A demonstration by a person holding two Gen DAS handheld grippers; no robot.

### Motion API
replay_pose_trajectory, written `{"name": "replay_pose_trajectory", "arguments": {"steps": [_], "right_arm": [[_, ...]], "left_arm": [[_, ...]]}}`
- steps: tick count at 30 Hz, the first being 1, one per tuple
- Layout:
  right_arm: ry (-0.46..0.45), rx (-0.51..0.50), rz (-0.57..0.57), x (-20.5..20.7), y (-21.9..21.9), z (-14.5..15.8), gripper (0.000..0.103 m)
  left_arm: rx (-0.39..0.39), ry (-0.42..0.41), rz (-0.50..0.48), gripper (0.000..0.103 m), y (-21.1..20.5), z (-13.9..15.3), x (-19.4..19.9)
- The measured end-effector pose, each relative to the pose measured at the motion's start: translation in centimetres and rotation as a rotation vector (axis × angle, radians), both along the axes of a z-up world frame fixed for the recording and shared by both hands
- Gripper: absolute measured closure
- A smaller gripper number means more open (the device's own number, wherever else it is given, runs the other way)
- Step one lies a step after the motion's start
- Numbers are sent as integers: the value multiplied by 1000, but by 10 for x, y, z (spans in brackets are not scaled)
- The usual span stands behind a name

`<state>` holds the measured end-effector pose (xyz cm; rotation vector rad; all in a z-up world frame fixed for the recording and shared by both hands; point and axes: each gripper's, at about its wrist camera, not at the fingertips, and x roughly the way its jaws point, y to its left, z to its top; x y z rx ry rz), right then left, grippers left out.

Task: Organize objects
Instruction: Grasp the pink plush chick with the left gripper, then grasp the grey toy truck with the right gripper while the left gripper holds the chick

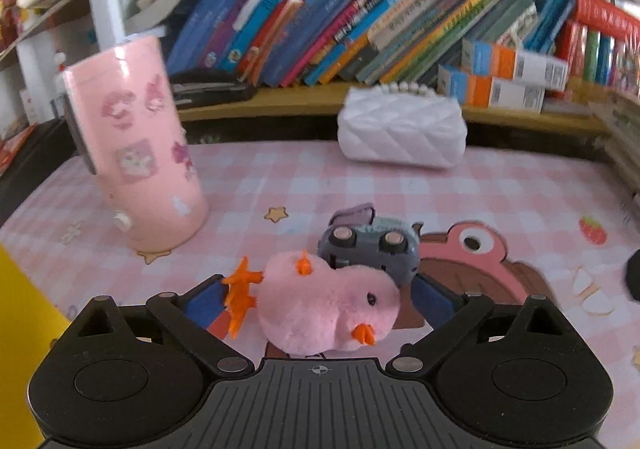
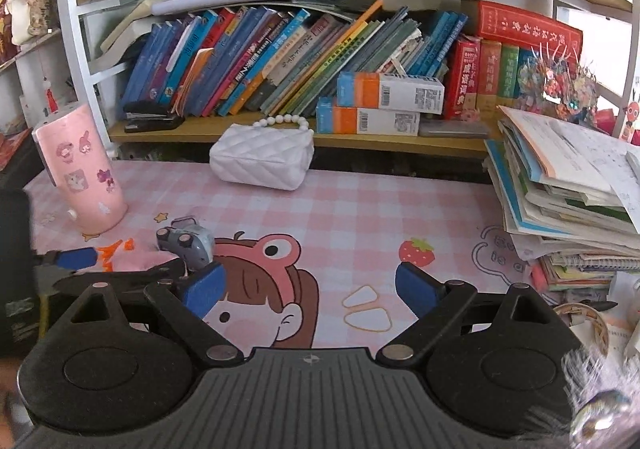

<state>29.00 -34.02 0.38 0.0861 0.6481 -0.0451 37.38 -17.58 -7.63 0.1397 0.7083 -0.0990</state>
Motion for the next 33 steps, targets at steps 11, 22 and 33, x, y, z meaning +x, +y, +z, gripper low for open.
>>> {"name": "replay_pose_trajectory", "arguments": {"steps": [11, 22, 33], "right_arm": [[14, 26, 73, 21, 14, -10, 10], [-29, -62, 361, 80, 73, -48, 12], [48, 10, 343, 127, 94, -74, 39]], "left_arm": [[6, 34, 31, 22, 29, 12, -27], [-137, -1, 95, 22, 67, 69, -120], [-206, -52, 130, 22, 84, 90, -144]]}}
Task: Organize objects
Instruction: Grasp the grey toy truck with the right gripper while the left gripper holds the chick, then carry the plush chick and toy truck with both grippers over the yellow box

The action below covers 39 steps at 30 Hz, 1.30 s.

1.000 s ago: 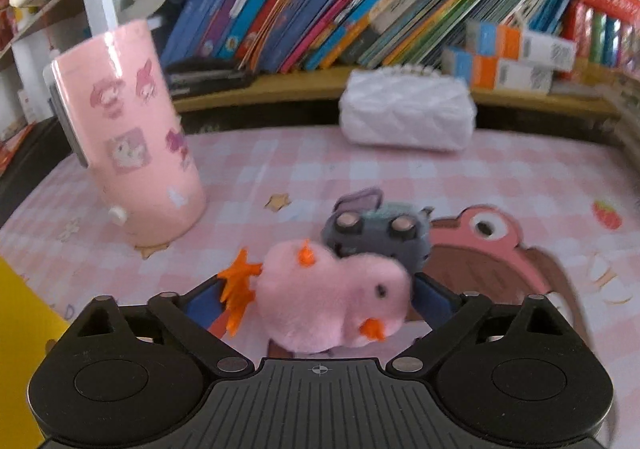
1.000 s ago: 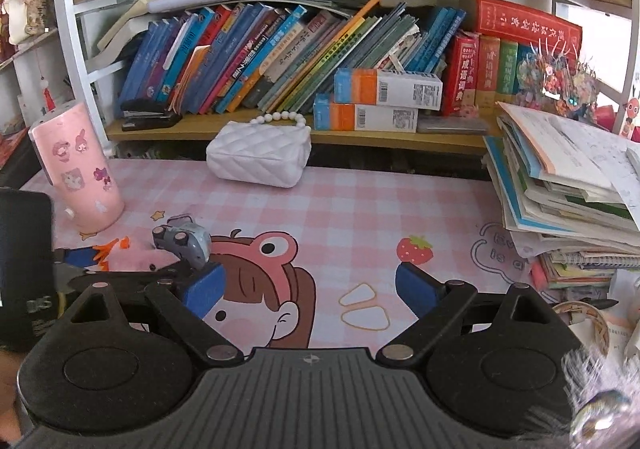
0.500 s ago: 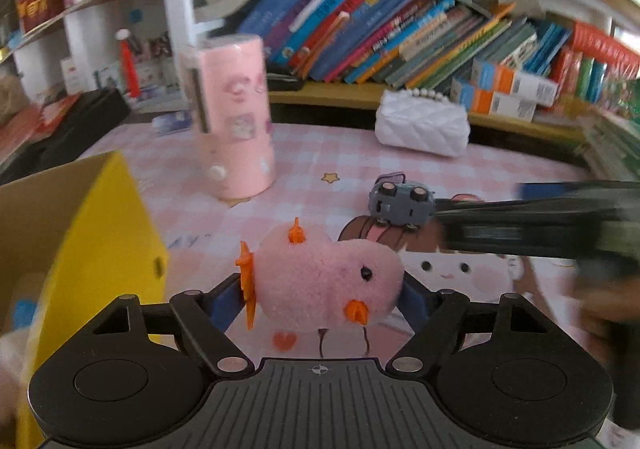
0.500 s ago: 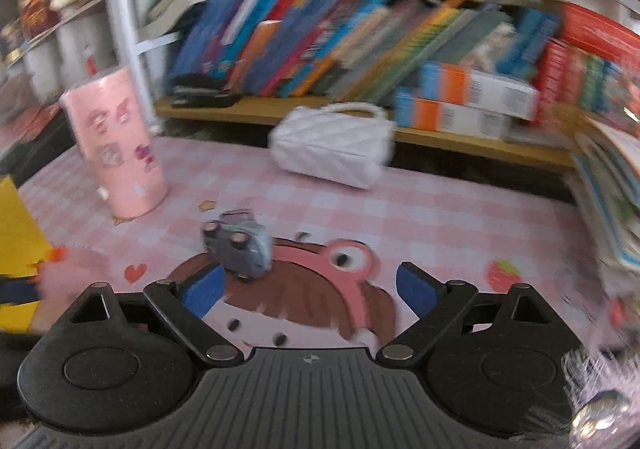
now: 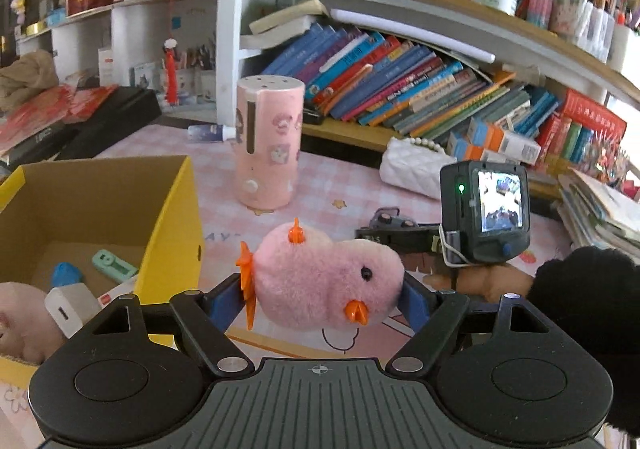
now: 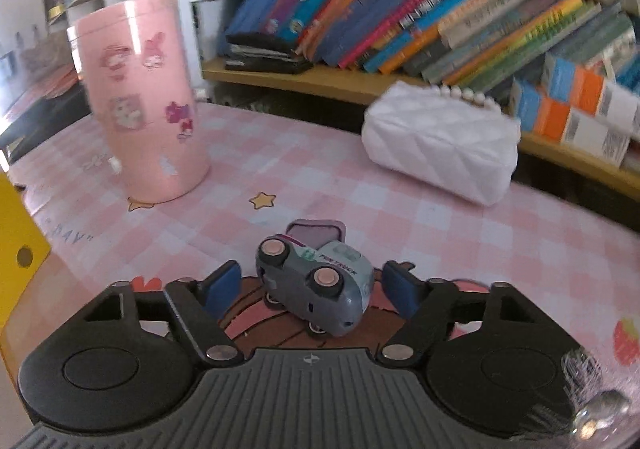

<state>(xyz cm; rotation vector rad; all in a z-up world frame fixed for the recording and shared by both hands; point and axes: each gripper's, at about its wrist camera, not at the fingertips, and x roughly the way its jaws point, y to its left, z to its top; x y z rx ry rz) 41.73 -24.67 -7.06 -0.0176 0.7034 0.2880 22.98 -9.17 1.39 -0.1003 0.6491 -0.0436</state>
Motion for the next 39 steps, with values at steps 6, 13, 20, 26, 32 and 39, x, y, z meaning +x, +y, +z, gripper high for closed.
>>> {"name": "replay_pose_trajectory", "arguments": {"steps": [6, 13, 20, 26, 32, 39], "right_arm": [[1, 2, -9, -8, -4, 5, 46], [-1, 29, -15, -53, -17, 32, 46], [-4, 30, -54, -120, -26, 66, 46], [19, 39, -93, -184, -23, 90, 46], [56, 40, -115, -245, -4, 98, 46], [83, 15, -111, -290, 34, 94, 46]], "left_arm": [[-21, -11, 7, 22, 6, 4, -9], [-51, -32, -31, 22, 11, 8, -25], [-82, -50, -102, 22, 22, 11, -53], [-104, -51, -129, 22, 40, 8, -77], [-117, -49, -115, 22, 70, 3, -102], [-127, -39, -78, 22, 108, 0, -134]]}}
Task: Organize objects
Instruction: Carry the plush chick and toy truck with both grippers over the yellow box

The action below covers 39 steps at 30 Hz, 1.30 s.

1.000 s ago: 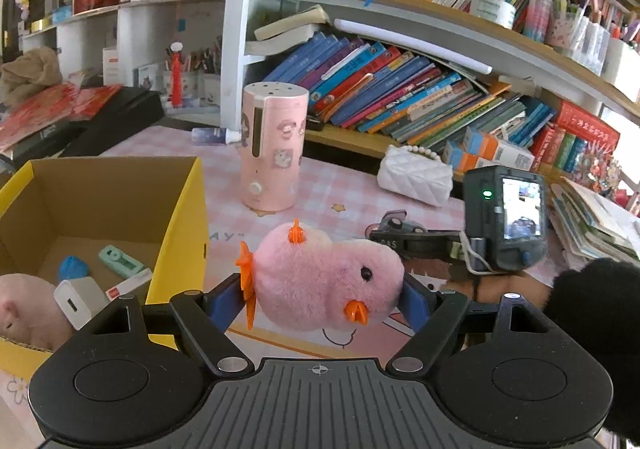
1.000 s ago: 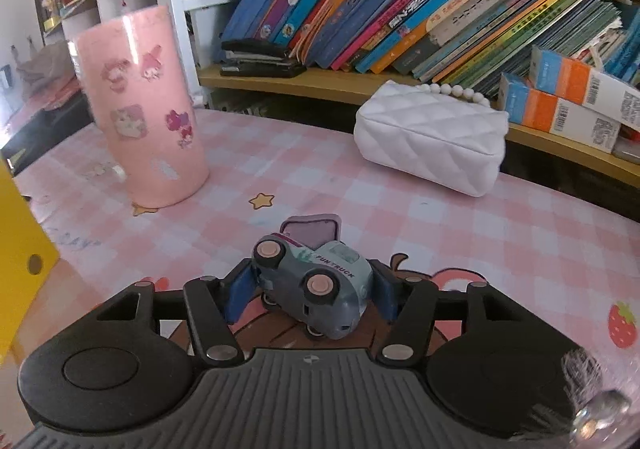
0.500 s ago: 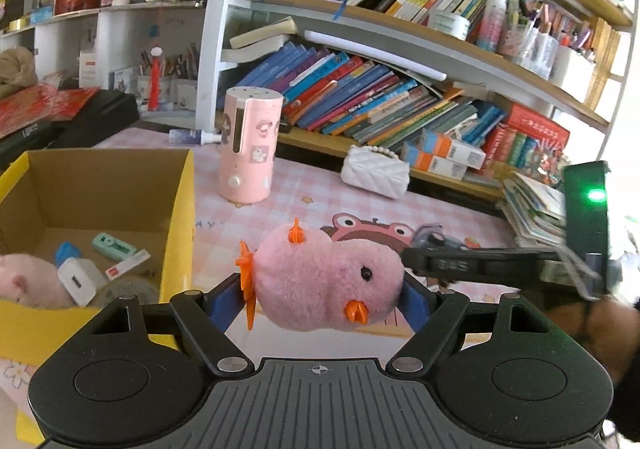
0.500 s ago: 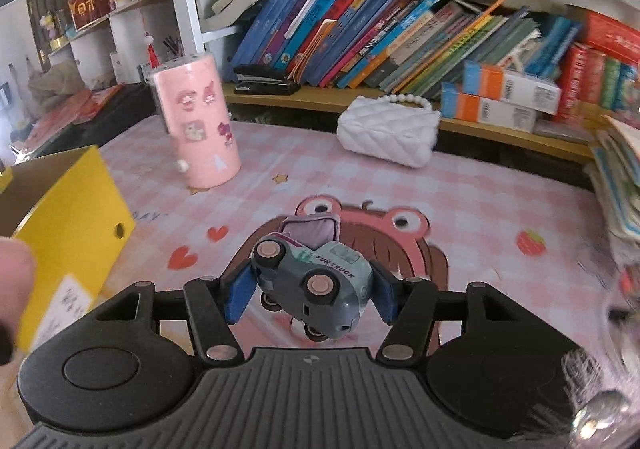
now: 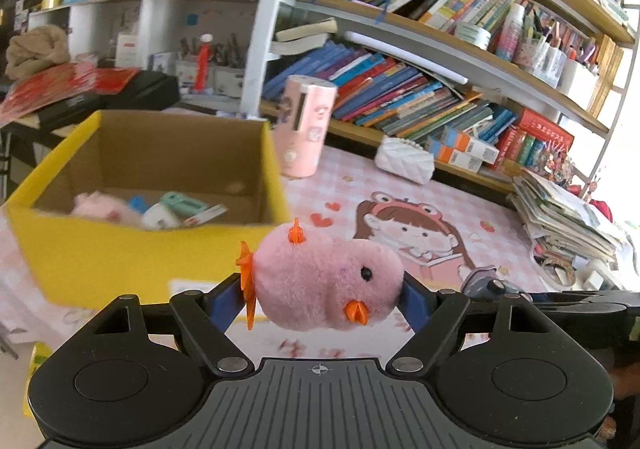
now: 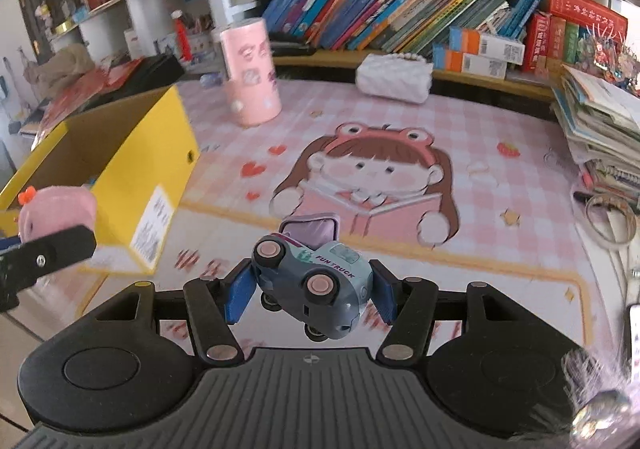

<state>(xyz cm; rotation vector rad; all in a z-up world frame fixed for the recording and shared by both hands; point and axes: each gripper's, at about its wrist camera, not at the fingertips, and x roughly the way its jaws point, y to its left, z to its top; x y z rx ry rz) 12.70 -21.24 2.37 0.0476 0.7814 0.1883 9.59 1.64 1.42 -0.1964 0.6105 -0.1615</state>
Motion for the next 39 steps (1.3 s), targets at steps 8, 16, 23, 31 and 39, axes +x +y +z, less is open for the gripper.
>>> {"name": "replay_pose_trajectory", "arguments": {"steps": [8, 16, 23, 31, 39], "right_arm": [[12, -20, 63, -43, 50, -4, 45], [15, -32, 122, -74, 95, -9, 45], [14, -23, 163, -96, 128, -12, 45], [-3, -28, 203, -111, 155, -8, 45], [-19, -43, 229, -122, 171, -3, 45]], "left_arm": [[5, 23, 35, 22, 40, -4, -37], [12, 28, 74, 22, 76, -5, -70], [18, 26, 93, 22, 102, -5, -93], [12, -2, 118, 22, 122, 0, -110], [-3, -21, 130, 22, 136, 2, -121]]}}
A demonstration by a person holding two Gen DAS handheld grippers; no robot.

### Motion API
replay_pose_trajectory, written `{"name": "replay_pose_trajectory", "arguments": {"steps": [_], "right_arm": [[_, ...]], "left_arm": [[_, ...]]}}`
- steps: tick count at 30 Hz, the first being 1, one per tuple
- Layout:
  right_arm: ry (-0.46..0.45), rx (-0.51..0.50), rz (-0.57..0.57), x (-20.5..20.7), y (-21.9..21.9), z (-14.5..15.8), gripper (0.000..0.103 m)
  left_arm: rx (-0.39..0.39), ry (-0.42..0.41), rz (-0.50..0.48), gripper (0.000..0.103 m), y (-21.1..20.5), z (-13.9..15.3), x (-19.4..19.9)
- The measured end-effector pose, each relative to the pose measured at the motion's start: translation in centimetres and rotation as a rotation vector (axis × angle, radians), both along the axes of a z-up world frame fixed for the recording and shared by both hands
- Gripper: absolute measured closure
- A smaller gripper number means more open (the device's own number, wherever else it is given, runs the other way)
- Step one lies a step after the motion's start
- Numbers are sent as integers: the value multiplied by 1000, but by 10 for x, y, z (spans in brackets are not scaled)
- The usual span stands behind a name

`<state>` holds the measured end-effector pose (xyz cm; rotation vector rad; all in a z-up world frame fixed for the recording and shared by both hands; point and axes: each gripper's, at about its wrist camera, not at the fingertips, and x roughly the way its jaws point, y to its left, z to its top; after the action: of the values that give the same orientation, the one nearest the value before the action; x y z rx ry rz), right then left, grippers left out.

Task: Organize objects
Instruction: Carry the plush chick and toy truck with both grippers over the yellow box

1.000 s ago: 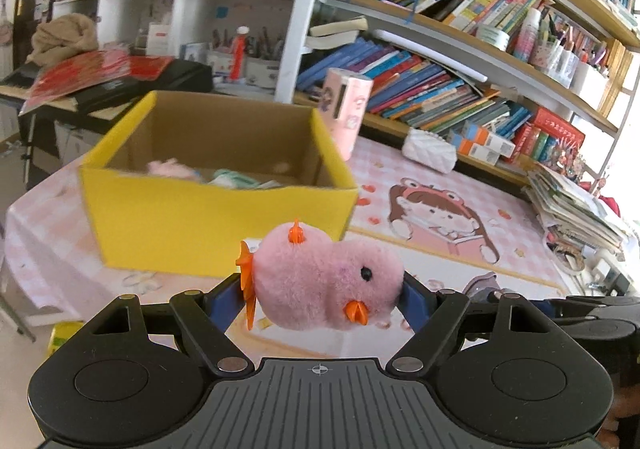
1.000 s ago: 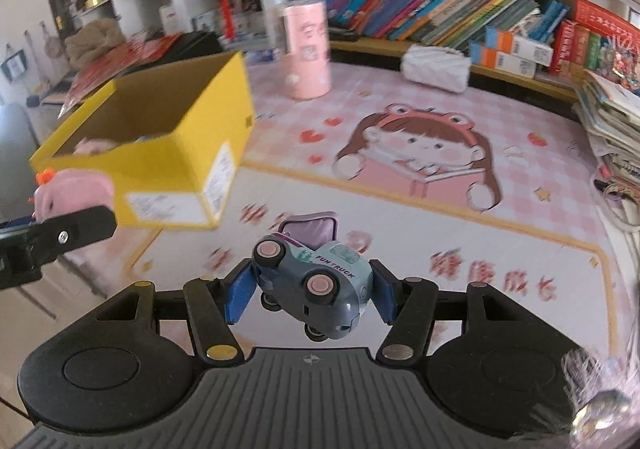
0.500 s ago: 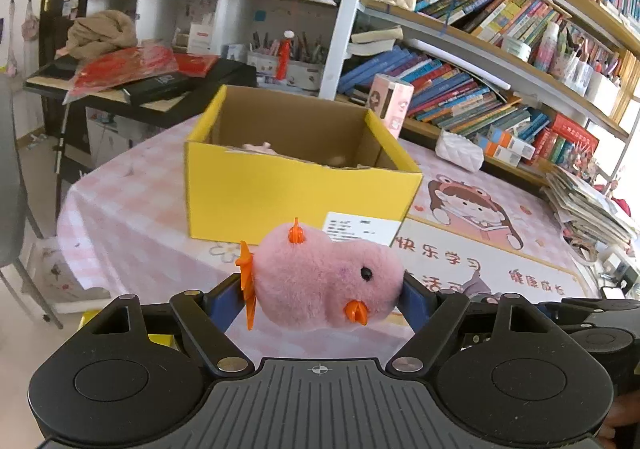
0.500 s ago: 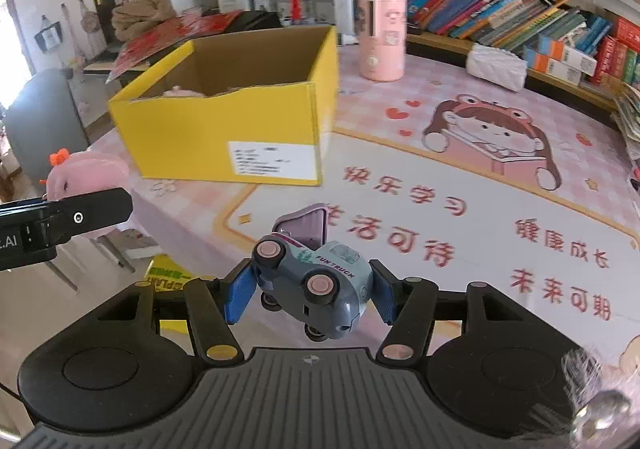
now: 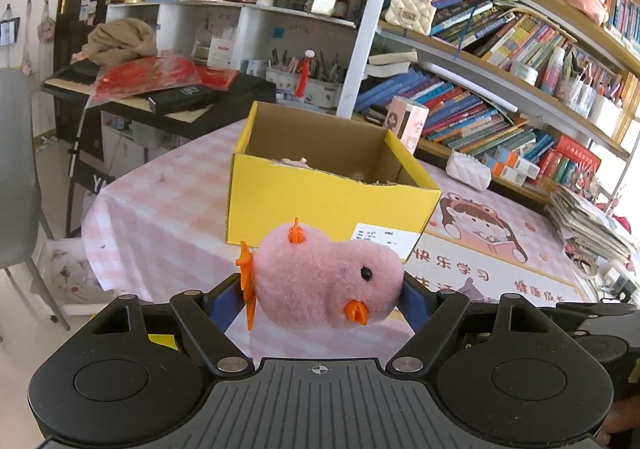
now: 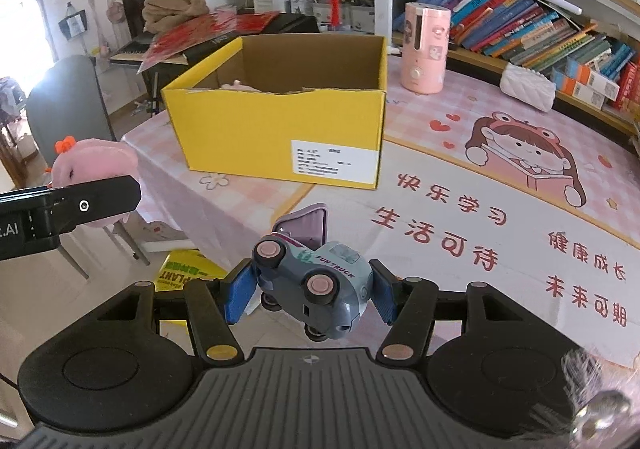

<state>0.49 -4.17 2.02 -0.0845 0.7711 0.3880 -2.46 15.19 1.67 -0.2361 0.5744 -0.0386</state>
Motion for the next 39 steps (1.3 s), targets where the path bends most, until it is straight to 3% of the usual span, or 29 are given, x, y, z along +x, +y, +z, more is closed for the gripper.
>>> {"name": "replay_pose_trajectory", "arguments": {"steps": [20, 39], "right_arm": [[-13, -22, 17, 12, 19, 6, 45], [-179, 42, 59, 128, 21, 54, 45]], "left_arm": [[-1, -17, 13, 22, 16, 3, 7], [70, -123, 74, 22, -1, 32, 107]]}}
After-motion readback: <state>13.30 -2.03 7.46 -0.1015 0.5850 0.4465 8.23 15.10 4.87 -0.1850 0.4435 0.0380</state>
